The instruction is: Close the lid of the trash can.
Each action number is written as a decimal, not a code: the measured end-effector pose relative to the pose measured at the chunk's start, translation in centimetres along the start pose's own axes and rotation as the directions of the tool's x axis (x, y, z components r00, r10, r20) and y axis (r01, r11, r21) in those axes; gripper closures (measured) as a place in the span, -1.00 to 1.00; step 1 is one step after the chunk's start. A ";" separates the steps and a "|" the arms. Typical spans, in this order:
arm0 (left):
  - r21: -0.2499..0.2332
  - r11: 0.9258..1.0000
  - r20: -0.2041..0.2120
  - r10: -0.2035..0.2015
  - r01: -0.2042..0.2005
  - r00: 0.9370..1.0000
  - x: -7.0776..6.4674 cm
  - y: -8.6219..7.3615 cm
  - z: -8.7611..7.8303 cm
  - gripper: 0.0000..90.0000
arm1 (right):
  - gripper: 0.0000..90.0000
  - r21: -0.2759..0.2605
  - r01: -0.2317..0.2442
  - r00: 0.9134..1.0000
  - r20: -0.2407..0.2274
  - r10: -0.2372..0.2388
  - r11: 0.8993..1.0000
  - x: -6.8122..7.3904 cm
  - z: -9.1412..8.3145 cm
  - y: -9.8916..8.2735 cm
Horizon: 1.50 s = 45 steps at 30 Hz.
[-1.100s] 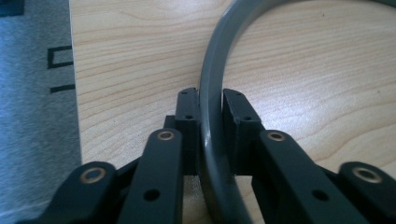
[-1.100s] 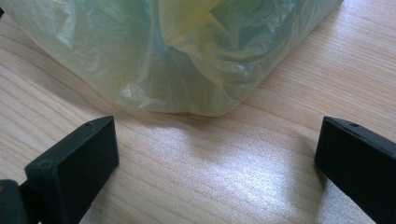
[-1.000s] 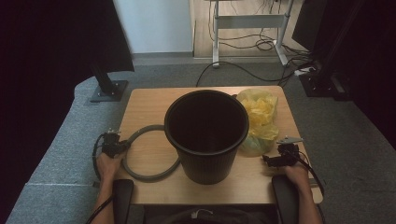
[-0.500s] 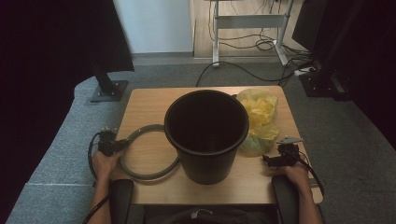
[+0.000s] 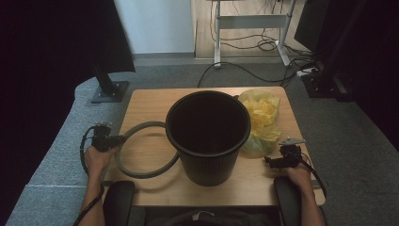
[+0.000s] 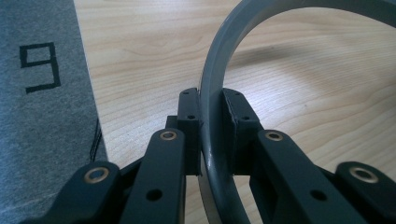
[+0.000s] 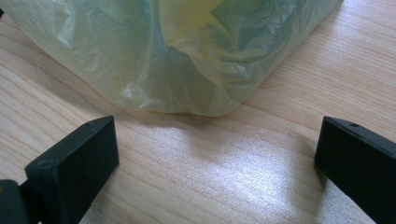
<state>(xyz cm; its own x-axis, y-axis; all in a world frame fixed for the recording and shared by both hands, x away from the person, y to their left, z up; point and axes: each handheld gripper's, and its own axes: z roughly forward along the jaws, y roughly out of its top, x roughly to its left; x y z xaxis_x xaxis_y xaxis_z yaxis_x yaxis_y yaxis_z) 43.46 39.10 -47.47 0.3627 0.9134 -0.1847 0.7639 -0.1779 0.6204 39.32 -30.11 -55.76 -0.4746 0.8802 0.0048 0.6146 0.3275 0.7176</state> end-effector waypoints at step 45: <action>-0.019 1.000 0.026 -0.002 0.002 1.000 -0.4 7.2 -12.2 0.74 | -1.00 0.000 0.007 1.000 -0.004 -0.007 1.000 0.0 0.0 0.0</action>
<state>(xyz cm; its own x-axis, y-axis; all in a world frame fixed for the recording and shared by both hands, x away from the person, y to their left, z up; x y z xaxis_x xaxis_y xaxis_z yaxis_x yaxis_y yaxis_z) 42.33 41.89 -33.62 0.3752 0.9038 -0.2058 0.7542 -0.1685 0.6347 39.33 -30.05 -55.75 -0.4810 0.8767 0.0025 0.6117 0.3335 0.7173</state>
